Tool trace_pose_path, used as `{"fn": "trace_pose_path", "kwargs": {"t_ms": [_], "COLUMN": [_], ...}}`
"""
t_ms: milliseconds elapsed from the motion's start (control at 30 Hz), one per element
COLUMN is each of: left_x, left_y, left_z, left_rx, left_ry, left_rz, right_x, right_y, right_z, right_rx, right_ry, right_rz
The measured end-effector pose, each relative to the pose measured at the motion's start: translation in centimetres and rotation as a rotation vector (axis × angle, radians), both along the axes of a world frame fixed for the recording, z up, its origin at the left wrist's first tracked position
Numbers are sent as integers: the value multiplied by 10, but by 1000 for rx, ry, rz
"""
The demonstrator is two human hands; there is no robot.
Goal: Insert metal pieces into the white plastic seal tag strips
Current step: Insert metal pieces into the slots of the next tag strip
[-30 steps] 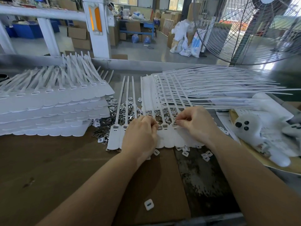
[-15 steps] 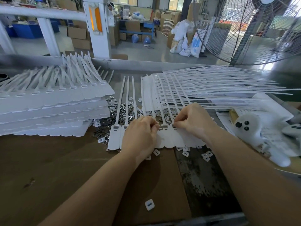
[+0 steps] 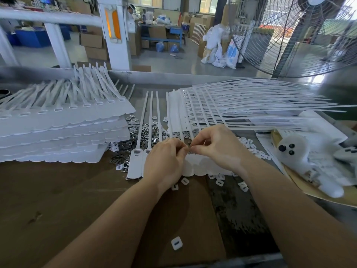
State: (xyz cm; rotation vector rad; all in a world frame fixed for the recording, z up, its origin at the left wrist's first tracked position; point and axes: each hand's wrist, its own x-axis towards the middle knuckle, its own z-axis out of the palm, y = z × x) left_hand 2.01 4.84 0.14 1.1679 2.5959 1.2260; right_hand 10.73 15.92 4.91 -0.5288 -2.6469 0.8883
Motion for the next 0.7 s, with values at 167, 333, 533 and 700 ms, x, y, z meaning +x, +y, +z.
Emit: {"fn": "trace_pose_path", "kwargs": {"t_ms": [167,333,533,700], "left_x": [1,2,1,-1], "left_y": [-1,-3,-3,-5], "left_z": [2,3,2,4], "left_rx": [-9,-11,-44,-79], "left_ry": [-13,-26,26,25], "left_rz": [-41,-54,-47,-50], "right_x": [2,12,19,19], "right_y": [1,22,38,40], "right_z": [-4,2,2,4], "right_rx": [17,-51,2,-2], "right_ry": [-94,-63,-159,-233], "right_rz": [-7,-167,-225,-209]}}
